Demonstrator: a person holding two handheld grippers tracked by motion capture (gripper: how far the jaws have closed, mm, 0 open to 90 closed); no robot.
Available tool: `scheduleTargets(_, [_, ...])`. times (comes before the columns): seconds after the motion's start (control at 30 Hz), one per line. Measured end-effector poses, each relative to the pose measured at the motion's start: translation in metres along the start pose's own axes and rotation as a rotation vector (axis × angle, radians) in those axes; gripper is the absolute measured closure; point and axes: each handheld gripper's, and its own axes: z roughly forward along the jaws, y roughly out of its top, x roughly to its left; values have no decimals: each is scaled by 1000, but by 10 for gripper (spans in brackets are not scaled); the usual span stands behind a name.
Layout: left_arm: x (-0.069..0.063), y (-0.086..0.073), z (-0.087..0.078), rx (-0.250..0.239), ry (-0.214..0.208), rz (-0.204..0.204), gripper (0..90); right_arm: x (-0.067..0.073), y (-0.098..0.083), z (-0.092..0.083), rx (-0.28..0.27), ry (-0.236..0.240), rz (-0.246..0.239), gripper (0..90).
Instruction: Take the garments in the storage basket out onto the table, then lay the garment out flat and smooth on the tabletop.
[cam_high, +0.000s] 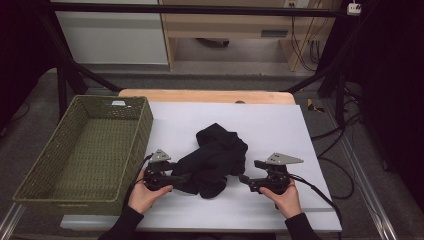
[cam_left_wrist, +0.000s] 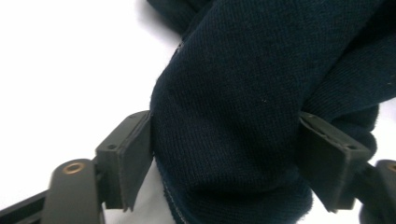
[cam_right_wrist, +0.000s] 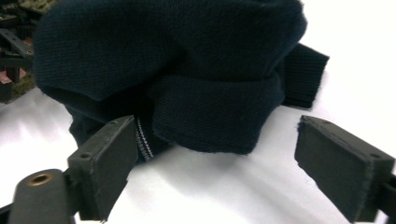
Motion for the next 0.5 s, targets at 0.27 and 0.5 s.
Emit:
scheduleTargets(0.27, [0,-1,-1,22,-15,-45,516,5,1,12,24,-11,-17,353])
scheduleTargets(0.5, [-2,-1,-3,27,10,-21,669,9,3,23,29,-46,-29,490])
